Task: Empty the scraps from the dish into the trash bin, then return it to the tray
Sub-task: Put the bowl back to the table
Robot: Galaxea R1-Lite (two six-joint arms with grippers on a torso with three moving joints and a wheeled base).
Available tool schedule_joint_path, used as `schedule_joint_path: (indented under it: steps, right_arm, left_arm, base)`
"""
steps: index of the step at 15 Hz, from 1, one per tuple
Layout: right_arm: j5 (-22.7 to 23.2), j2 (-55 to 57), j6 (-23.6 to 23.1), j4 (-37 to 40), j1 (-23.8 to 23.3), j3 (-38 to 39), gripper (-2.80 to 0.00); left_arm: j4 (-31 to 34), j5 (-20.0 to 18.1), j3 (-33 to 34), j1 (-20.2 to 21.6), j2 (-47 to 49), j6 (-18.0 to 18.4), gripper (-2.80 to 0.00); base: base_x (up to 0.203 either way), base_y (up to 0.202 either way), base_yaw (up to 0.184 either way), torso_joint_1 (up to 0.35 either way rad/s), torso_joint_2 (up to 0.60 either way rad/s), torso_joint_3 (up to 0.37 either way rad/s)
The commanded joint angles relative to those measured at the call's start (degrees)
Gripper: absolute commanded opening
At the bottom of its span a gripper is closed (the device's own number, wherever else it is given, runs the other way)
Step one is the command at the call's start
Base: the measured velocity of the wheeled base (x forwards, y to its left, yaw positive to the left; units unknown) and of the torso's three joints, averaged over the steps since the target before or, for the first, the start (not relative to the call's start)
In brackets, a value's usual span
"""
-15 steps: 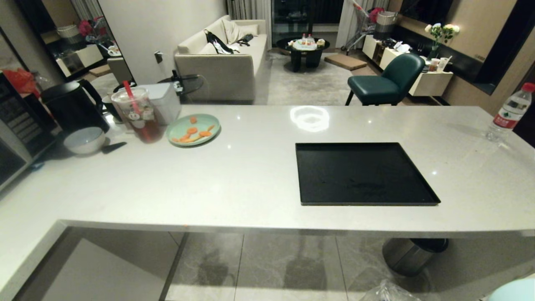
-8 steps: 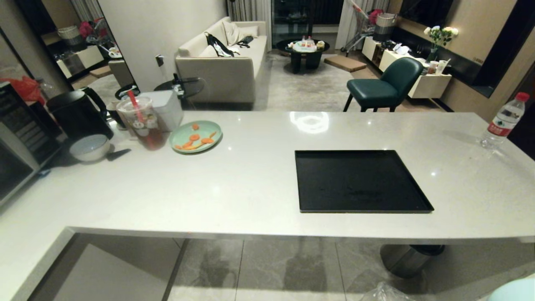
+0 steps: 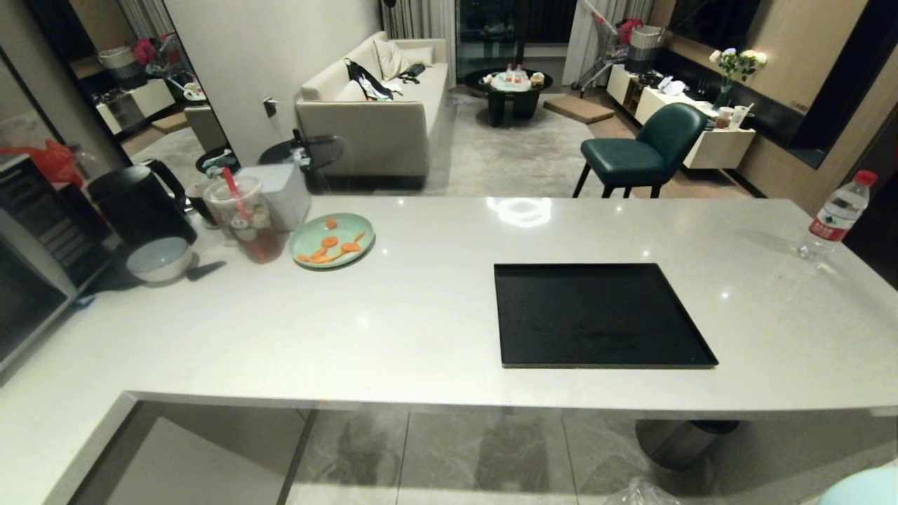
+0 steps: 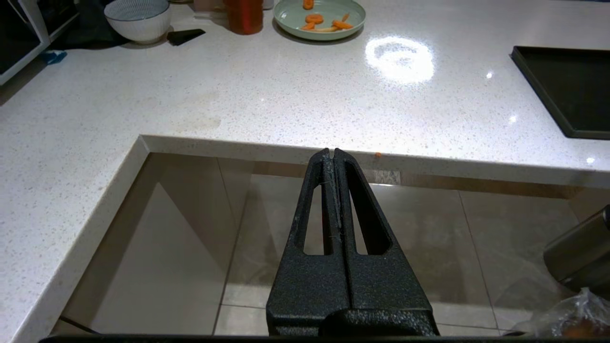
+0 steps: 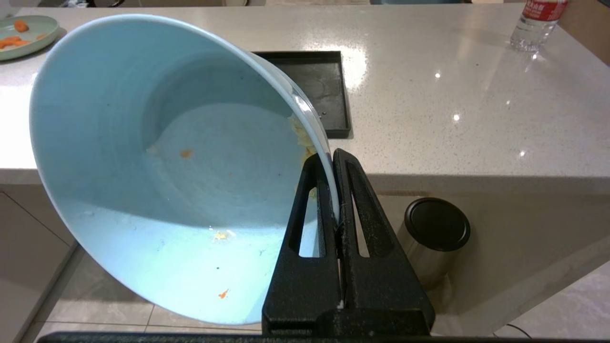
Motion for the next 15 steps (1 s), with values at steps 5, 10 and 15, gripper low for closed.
schedule_joint_path:
  steps: [5,10,15]
  right_arm:
    - [0.0,0.1,0.2,0.0,-0.1,0.0,-2.8]
    - [0.0,0.1,0.2,0.0,0.0,0.0,-2.8]
    - [0.0,0.1,0.2,0.0,0.0,0.0,-2.8]
  left_arm:
    - [0.0,0.0,0.0,0.0,0.1,0.0,-2.8]
    - [0.0,0.0,0.0,0.0,0.1,0.0,-2.8]
    - [0.0,0.0,0.0,0.0,0.1,0.0,-2.8]
  base:
    - [0.0,0.0,0.0,0.028,-0.07,-0.036]
    - [0.0,0.0,0.0,0.0,0.0,0.0]
    - [0.0,0.0,0.0,0.0,0.0,0.0]
